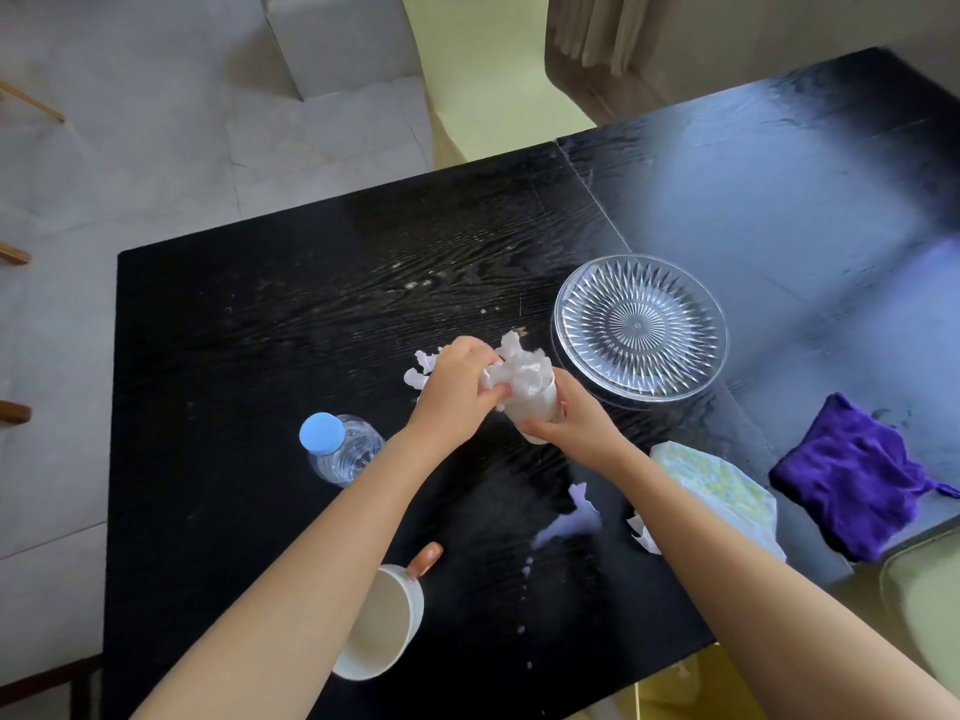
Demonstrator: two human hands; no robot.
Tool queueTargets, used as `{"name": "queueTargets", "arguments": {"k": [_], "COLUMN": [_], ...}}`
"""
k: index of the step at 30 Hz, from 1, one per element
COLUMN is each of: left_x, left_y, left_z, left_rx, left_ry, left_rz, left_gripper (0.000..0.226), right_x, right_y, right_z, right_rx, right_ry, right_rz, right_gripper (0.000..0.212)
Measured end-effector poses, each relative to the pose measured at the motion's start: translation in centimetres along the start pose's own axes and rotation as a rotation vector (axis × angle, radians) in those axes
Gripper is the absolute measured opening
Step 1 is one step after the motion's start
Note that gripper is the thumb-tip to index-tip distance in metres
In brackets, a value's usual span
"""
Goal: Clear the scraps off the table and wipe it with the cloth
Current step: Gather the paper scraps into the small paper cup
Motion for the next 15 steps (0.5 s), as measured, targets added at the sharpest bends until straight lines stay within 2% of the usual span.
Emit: {"name": "queueTargets", "arguments": {"k": [3,6,8,10,12,15], "left_x": [-0.1,0.2,0.3,0.4,0.6,1.0], "left_y": [0.3,0.5,0.5,0.9,2.0,3.9], "left_z": [0.3,0.3,0.3,0.6,1.0,0.5], "left_rx": [-0.040,0.130,0.214,0.184,0.112,-0.090], "left_ry": [0.010,-0.048,-0.062,-0.014,0.037,0.042], "left_rz": [-0.004,-0.024,-0.045,-0.118,-0.235,-0.374], "left_gripper": [0.026,0.028,0.020,0.014,0.020,0.035], "right_x": [0.2,0.3,0.4,0.5,0.6,0.7], "right_y": [0.2,0.2,-0.1,-0.5,-0.7,-0.7], "right_z": [-0.4,-0.6,-0.5,-0.5,-0.6,-0.7], "right_rx": [0.013,0.035,0.032,0.008,-0.032,-0.063], "right_ry": [-0.015,-0.028,-0.028,-0.022,-0.027,-0.044], "right_rz": [-0.006,-0.004,0.009,0.015,0.011,-0.005], "right_gripper": [0.049,0.039,0.036,0.036,0.035,0.047]}}
Point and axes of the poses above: each hand's wrist, its own x-axis away from the middle knuckle, its own y-axis out of the palm, z = x × y, the point moved 7 cm from there along -x, towards the middle knuckle, and after that the axes turned 3 degrees about x, right-handed, at the moved point
